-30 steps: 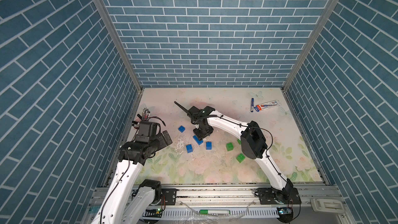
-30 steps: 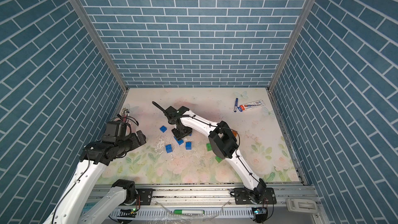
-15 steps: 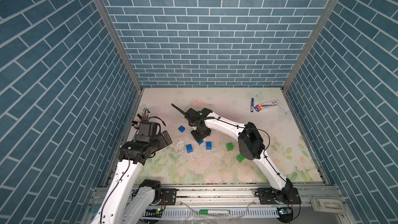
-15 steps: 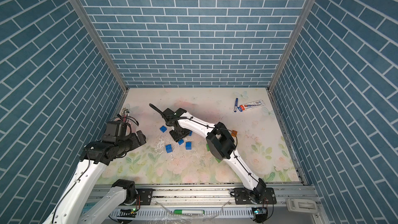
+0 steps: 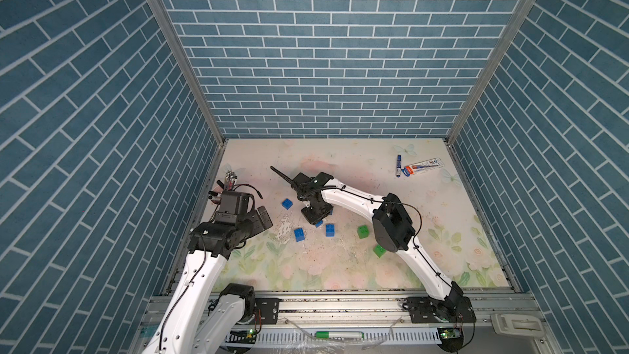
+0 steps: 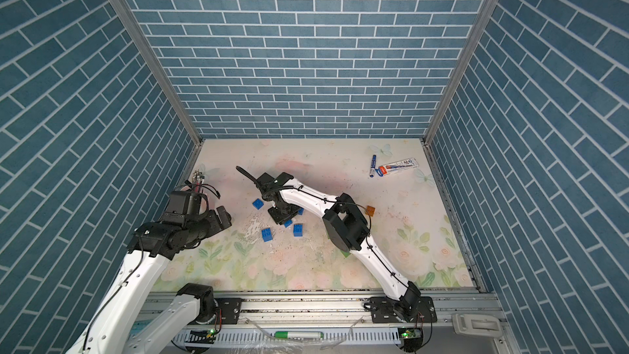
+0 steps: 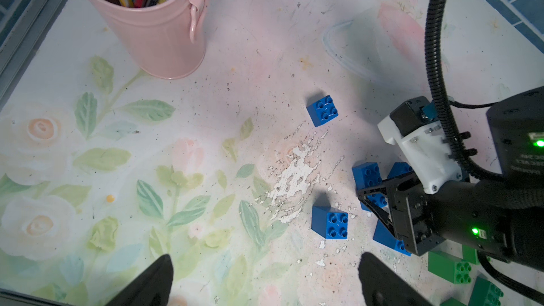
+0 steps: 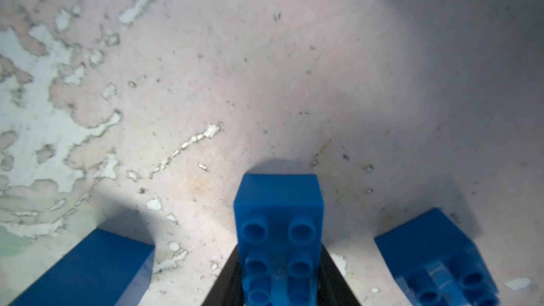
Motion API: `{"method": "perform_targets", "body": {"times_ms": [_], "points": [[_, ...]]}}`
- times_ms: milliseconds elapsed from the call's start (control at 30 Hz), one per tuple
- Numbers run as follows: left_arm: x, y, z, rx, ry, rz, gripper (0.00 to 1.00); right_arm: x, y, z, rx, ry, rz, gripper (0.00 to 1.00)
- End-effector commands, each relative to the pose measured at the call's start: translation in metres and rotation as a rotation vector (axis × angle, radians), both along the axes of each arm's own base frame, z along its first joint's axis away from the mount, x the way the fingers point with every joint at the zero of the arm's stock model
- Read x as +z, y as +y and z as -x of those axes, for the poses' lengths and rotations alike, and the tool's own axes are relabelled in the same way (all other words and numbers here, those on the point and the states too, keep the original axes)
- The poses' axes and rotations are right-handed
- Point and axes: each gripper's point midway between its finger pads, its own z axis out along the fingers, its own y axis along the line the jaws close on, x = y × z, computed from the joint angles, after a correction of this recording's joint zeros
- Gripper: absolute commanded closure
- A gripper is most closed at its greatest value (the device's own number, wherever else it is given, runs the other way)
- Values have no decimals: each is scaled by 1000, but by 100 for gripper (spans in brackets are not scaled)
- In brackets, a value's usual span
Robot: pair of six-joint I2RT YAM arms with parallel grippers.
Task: Assemble the letter h with lego
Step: Pick up the lego brick from the center of the board.
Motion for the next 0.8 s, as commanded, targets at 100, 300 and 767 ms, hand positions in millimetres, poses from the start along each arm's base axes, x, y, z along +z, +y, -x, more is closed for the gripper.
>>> {"method": "perform_targets", "body": {"times_ms": [100, 300, 767], "points": [[-22, -13, 4, -25, 65, 68, 1, 25, -1, 11, 79, -22, -12, 84], [-44, -30, 8, -34, 107, 138, 1, 82, -13, 8, 85, -130, -76, 100], [-79, -92, -18, -134, 146, 196, 1, 198, -97, 17, -30, -413, -243, 100]]}}
